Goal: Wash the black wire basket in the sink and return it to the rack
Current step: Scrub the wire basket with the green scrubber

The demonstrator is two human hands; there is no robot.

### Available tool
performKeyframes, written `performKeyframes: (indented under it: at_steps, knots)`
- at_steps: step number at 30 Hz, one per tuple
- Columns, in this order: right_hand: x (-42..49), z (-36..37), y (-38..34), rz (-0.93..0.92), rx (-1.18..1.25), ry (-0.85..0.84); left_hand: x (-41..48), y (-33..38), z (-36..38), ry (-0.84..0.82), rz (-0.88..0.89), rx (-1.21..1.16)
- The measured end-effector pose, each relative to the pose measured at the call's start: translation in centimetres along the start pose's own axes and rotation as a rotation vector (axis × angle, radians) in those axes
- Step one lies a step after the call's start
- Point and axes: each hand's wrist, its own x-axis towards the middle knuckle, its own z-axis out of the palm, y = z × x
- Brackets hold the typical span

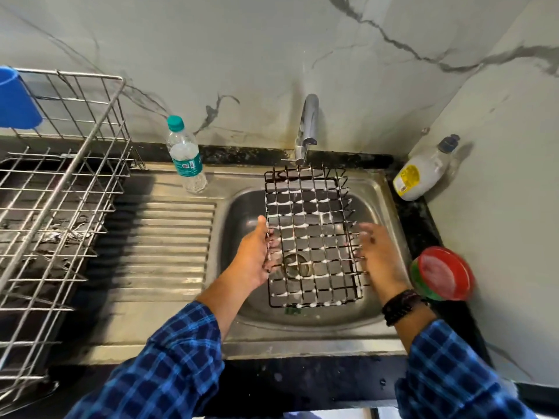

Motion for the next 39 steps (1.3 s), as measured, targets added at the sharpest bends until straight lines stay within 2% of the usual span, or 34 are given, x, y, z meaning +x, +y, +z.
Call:
performKeyframes:
  at_steps: [2,3,5,7,9,13,17,19,21,24,27,32,36,39]
  knots:
    - [0.5,-0.9,-1.2,-0.074,-0.127,0.156,-0.2,0.3,0.1,-0.033,0.003,-0.041]
    - [0.6,-1.4,-2.0,-0.114,-0.113,0.169,-0.2,0.5,0.1,-0.057,0.004,-0.079]
    - [0.3,-1.4,-3.7,-0.301,-0.132,0.098,-0.1,0.8,0.3,-0.052,-0.001,-0.135]
    - [-0.1,-0.4,-5.9,-0.506,-0.297,0.01,0.0,0.8,0.4,-0.016,-0.011,-0.117]
    - [0.9,0.9,-6.7,-0.632,-0.411,0.018,-0.1,0.5,0.2,-0.014,-0.002,-0.077]
    - [3.1,2.5,-6.5,-0.619,-0.544,0.05,-0.8,0.0,-1.0,-0.036,0.026,-0.099]
    - [2.6,4.1,-7.8,-0.625,-0.484,-0.031,-1.5,-0.4,-1.1,-0.147,0.063,-0.12]
    - [2.0,4.0,-7.9,-0.659,-0.534,-0.068,-1.5,-0.5,-1.1,-0.161,0.092,-0.138]
    - [0.8,3.1,-6.7,-0.721,-0.629,-0.128,-1.2,-0.4,-1.4,-0.154,0.134,-0.176]
    - [-1.1,1.1,-2.3,-0.813,-0.641,-0.218,-0.9,0.3,-2.1,-0.155,0.207,-0.265]
    - [-1.2,-0.4,-0.1,-0.77,-0.629,-0.314,-1.0,0.6,-2.6,-0.152,0.243,-0.266]
    - [1.6,1.1,-3.9,-0.557,-0.437,-0.115,-1.9,-0.1,-1.2,-0.159,0.21,-0.263]
    - [2.2,2.0,-5.8,-0.302,-0.204,-0.302,-2.0,0.5,-0.7,-0.142,0.186,-0.254]
    - [1.6,1.5,-5.6,-0.364,-0.161,-0.34,-1.1,0.8,-1.4,-0.103,0.149,-0.108]
